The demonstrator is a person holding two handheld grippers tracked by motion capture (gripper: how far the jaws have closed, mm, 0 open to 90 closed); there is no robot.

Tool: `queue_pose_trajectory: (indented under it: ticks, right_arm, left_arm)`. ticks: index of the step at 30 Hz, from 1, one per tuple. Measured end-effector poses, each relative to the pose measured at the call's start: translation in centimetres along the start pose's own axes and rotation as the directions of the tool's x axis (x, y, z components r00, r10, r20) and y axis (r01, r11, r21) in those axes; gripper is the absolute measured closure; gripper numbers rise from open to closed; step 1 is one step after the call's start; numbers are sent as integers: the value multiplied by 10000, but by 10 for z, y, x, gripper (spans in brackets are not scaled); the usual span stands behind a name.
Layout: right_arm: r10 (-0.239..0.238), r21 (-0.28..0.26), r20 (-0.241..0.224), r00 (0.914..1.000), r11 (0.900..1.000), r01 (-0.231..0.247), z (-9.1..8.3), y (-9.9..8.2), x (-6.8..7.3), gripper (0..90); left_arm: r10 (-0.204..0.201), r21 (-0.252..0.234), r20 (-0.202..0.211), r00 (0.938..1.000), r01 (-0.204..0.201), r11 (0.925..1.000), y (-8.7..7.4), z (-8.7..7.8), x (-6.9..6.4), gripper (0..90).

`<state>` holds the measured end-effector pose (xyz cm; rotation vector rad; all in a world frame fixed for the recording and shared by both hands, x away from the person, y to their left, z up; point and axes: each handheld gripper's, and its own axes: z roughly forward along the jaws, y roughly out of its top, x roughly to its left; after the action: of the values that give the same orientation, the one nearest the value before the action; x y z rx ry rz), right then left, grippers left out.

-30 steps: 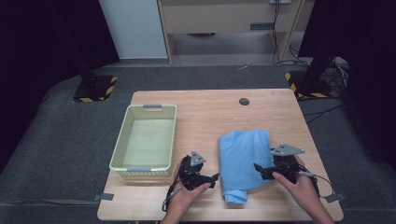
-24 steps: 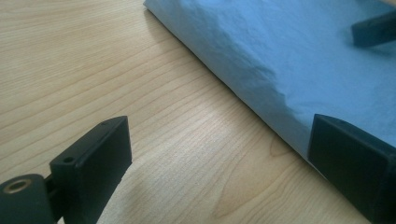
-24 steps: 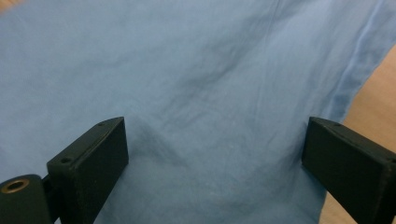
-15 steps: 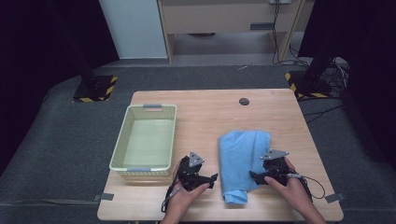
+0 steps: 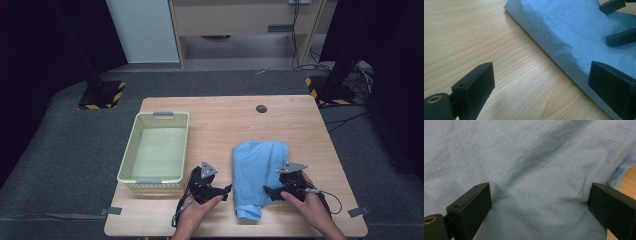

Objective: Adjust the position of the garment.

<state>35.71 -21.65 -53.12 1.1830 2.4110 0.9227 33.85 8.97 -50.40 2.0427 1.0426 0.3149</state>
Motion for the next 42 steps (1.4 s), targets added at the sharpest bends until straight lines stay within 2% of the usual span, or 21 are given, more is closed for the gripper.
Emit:
queue_pose_trajectory:
  ticks: [18,31,33,35,37,42]
  right_arm:
    - [-323,-46,-230,9992,9995,322,6,5,28,30]
    - [-335,-143,-207,9992,9993,332,7,5,31,23]
    - [-441,-113,-181,9989,9990,439,4,6,30,37]
    - [-579,-172,-230,9981,9982,575,-3,8,28,39]
    - [-773,-545,-348,9964,9957,753,-16,11,24,32]
    - [-572,-848,-519,9970,9950,527,-43,13,7,89]
  left_arm:
    - [-52,-10,-108,9999,52,10000,-1,0,2,68]
    - [-75,-147,-299,9995,70,9999,1,-4,3,78]
    - [242,-231,-533,9983,-255,9994,3,-6,1,84]
    - [492,-264,-551,9973,-507,9984,8,-9,-3,86]
    - [459,-313,-469,9978,-474,9984,12,-10,-5,86]
    - [465,13,-356,9983,-465,9989,27,-9,-8,79]
